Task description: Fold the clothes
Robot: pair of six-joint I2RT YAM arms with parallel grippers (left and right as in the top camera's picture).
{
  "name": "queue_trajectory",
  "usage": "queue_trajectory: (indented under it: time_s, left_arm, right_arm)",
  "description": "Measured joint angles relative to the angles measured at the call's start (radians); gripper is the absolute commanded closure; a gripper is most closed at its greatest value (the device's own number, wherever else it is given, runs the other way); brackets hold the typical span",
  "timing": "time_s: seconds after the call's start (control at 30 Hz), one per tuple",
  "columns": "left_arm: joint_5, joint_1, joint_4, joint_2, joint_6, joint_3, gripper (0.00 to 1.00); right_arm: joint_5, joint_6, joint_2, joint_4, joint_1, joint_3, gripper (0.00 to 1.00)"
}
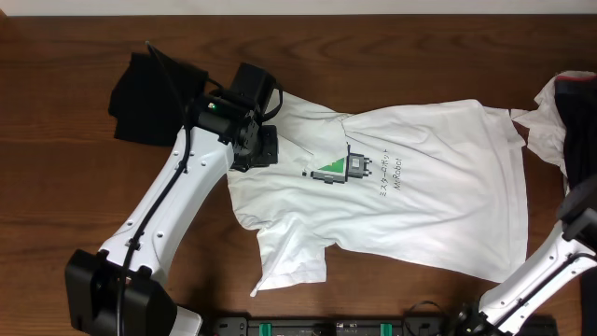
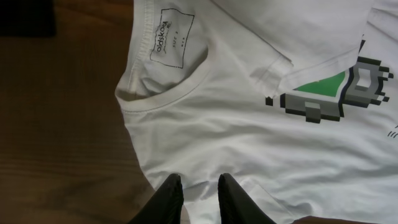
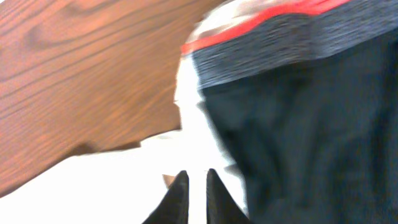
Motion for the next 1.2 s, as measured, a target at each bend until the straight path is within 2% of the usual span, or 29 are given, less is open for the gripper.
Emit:
queue_trajectory:
  time_s: [0.23,0.53,0.9,1.2]
  left_arm:
    - [0.0,0.0,0.016,0.0,0.0,0.0,0.77]
    - [0.0,0.0,-0.008,0.0,0.0,0.0,0.77]
    - [0.0,0.0,-0.005,0.0,0.0,0.0,0.77]
    - [0.0,0.0,-0.002,0.0,0.0,0.0,0.77]
  right_arm:
    - [-0.056,-0.045,0.0,-0.074,0.13,-0.051,0.99]
    - [0.08,-0.091,0.001,-0.016,0.334,-0.171,0.99]
    - [0.203,-0.093,0.001,0.069,0.361,-0.315,0.99]
    - [0.228,-0.081,0.001,0.234,0.361,-0.424,0.99]
